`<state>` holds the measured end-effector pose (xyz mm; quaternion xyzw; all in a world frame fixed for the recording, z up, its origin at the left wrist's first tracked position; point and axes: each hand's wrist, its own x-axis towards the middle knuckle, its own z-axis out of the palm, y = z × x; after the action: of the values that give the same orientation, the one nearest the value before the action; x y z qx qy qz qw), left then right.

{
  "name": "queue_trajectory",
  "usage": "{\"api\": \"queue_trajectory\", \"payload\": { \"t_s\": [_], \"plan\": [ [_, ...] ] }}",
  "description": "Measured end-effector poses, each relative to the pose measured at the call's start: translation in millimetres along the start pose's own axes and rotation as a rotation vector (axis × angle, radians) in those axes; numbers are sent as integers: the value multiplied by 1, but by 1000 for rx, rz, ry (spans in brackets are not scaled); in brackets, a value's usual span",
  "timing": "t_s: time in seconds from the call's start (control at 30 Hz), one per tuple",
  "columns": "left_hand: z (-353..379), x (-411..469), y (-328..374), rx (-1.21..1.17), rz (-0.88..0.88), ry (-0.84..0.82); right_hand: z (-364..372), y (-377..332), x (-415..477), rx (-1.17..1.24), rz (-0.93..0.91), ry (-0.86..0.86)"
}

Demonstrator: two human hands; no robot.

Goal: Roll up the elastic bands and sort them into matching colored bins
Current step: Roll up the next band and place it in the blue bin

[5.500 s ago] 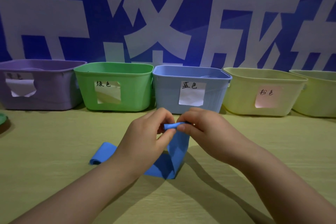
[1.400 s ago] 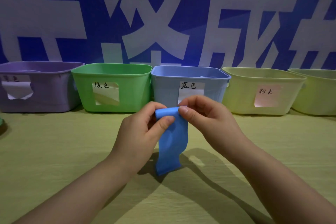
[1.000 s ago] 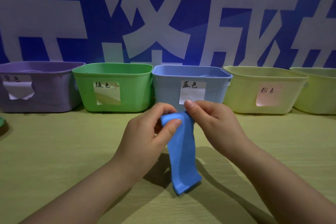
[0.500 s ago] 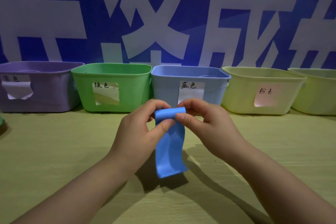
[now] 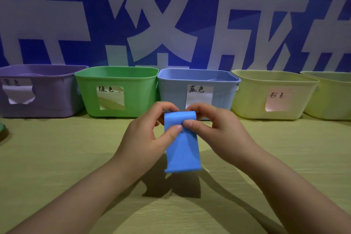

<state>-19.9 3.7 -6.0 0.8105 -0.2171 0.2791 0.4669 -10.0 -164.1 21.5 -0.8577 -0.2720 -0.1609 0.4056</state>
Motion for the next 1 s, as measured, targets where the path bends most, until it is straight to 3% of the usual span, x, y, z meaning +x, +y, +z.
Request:
{"api": "queue_trajectory", "payload": {
  "t_s": [0.27, 0.4, 0.57, 0.83, 1.0],
  "plan": [
    [-1, 1, -4, 229, 135, 41, 0, 0, -1, 48, 13, -27],
    [-1, 2, -4, 190, 117, 46, 3, 0, 0, 25, -64, 23],
    [0, 0, -1, 91, 12, 27, 1, 2, 0, -2, -27, 27],
    [1, 1, 0, 67, 61, 39, 0, 3, 0, 11, 59, -99],
    [-1, 3, -1, -27, 1, 80, 3, 0, -1, 122, 7, -67]
  ]
}}
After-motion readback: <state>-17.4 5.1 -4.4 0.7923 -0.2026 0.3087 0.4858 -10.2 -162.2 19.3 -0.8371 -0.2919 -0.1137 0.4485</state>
